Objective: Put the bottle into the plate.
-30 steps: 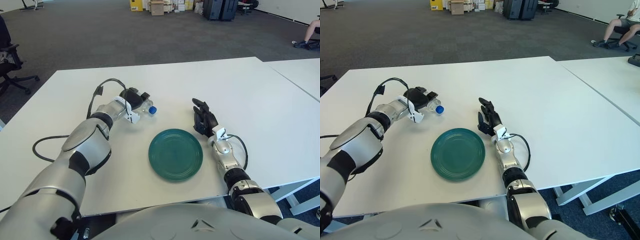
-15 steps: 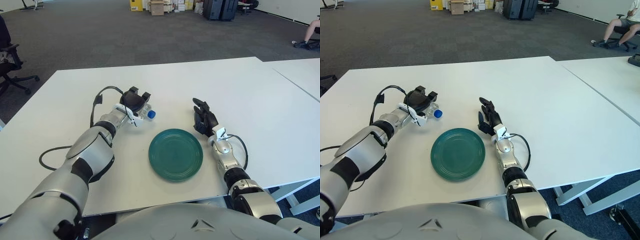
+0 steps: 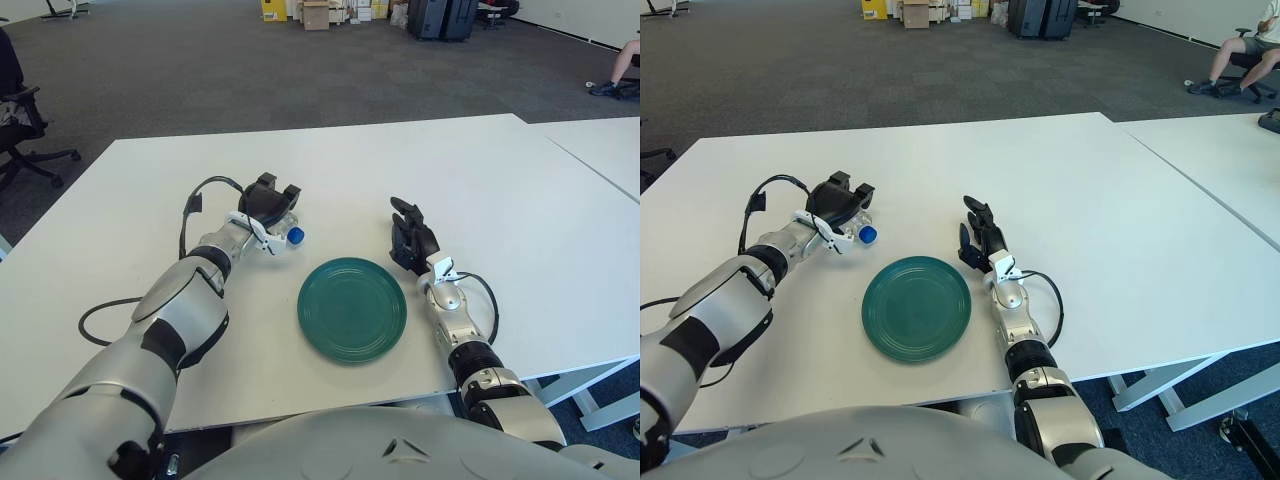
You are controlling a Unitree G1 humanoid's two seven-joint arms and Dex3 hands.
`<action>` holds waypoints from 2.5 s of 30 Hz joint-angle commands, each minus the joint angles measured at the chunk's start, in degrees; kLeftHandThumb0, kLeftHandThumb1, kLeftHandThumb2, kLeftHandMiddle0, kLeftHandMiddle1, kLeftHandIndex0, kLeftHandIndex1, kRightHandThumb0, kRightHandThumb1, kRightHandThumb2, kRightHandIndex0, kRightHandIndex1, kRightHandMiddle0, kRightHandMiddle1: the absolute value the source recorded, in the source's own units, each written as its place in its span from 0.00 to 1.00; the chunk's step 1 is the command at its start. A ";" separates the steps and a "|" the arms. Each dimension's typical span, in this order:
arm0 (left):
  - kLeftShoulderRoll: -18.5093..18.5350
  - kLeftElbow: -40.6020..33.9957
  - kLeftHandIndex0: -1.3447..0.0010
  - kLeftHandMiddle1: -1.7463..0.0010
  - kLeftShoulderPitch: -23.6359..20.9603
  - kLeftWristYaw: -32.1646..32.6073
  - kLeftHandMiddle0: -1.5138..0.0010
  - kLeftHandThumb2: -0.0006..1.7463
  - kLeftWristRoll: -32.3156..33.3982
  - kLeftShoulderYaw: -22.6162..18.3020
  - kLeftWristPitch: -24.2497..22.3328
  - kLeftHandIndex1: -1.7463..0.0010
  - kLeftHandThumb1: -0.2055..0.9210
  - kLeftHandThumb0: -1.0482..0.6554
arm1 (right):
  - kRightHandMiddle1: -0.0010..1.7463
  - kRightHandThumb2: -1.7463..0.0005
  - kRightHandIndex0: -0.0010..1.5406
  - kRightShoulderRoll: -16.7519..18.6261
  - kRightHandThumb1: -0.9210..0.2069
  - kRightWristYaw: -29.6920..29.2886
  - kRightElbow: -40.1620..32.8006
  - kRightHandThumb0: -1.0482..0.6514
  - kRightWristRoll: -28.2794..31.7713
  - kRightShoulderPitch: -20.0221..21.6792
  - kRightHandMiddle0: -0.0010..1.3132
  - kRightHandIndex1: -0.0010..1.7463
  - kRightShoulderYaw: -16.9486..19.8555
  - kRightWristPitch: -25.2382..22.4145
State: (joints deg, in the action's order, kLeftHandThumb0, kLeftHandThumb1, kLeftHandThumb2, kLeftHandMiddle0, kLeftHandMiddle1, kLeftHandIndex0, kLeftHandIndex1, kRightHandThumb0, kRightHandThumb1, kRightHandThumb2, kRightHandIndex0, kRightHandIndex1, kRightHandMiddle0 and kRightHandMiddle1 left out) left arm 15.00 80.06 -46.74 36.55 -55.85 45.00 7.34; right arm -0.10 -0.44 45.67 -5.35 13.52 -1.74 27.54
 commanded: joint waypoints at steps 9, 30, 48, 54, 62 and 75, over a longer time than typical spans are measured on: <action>0.12 0.30 0.62 0.00 0.37 1.08 0.52 0.87 -0.48 0.18 -0.44 0.00 0.32 0.61 | 0.28 0.54 0.15 -0.14 0.00 0.07 1.20 0.18 -0.15 -3.12 0.00 0.01 -0.36 -3.64; 2.00 -0.38 0.66 0.00 -0.83 3.08 0.55 0.83 2.67 -3.62 2.16 0.00 0.37 0.61 | 0.29 0.54 0.16 0.10 0.00 -0.19 1.36 0.18 -0.16 -2.83 0.00 0.01 -0.70 -3.84; 5.57 -2.07 0.66 0.01 -6.17 2.47 0.54 0.82 12.62 -15.55 10.13 0.00 0.38 0.61 | 0.29 0.55 0.16 0.56 0.00 0.39 0.96 0.18 0.54 -2.79 0.00 0.01 -0.71 -4.23; 6.26 -3.45 0.66 0.01 -8.46 5.20 0.54 0.83 14.64 -18.35 13.23 0.00 0.37 0.61 | 0.29 0.55 0.16 0.87 0.00 0.38 0.84 0.19 0.72 -2.64 0.00 0.01 -0.58 -4.43; 7.58 -4.89 0.65 0.02 -9.23 6.95 0.52 0.84 16.93 -21.27 19.41 0.00 0.35 0.61 | 0.29 0.56 0.16 1.12 0.00 0.92 -0.20 0.19 1.18 -3.02 0.00 0.01 -0.45 -5.17; 6.83 -10.97 0.63 0.03 -8.36 12.34 0.50 0.86 15.01 -20.42 30.15 0.00 0.32 0.61 | 0.27 0.55 0.15 1.04 0.00 1.45 0.19 0.19 1.09 -2.83 0.00 0.00 -0.53 -5.18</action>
State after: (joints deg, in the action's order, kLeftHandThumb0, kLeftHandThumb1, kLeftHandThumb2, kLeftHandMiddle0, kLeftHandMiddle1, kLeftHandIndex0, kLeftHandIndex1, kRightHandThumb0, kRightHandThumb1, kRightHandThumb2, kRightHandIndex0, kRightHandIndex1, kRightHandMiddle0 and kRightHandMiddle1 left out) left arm 21.91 72.02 -53.98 46.12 -40.13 24.02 34.91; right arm 0.73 0.07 43.55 -4.90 12.71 -2.33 25.84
